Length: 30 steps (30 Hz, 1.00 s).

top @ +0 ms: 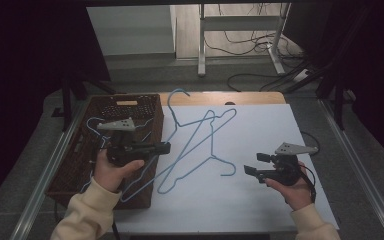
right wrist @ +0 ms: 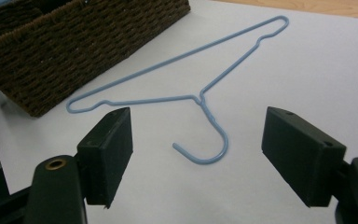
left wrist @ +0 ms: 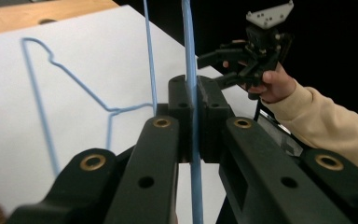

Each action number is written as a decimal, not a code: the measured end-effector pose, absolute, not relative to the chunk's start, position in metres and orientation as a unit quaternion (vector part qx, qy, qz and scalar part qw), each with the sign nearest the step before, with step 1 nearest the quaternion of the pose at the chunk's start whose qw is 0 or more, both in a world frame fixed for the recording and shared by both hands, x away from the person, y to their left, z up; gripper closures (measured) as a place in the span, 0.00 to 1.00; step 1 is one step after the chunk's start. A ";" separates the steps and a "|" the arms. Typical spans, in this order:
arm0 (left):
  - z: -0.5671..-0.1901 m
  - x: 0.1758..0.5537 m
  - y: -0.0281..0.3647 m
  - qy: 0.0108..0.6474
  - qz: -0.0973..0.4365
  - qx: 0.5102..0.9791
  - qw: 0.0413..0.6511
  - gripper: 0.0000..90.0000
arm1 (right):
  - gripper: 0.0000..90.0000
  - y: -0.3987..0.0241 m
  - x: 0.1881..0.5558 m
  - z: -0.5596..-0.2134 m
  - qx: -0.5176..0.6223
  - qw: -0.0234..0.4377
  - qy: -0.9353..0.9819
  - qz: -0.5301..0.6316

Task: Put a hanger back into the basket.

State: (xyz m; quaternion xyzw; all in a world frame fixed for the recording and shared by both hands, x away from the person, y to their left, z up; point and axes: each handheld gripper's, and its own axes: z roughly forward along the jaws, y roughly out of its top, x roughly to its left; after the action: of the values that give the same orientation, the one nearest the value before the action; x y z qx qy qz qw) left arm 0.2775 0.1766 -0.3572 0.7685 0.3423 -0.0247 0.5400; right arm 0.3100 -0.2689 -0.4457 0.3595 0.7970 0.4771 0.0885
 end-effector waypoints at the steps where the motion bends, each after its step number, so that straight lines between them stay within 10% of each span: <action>1: -0.356 0.277 0.181 0.345 -0.022 0.767 0.541 0.96 | 0.27 -0.268 0.310 -0.446 0.360 0.087 0.798 0.475; 30: -0.378 0.289 0.294 0.442 0.024 0.719 0.536 0.96 | 0.27 -0.265 0.311 -0.451 0.361 0.090 0.809 0.455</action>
State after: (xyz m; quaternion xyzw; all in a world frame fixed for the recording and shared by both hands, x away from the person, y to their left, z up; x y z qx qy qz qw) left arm 0.2892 0.2940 -0.3782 0.7193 0.4415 0.0243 0.5358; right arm 0.3112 -0.2650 -0.4512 0.3613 0.8092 0.4545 0.0902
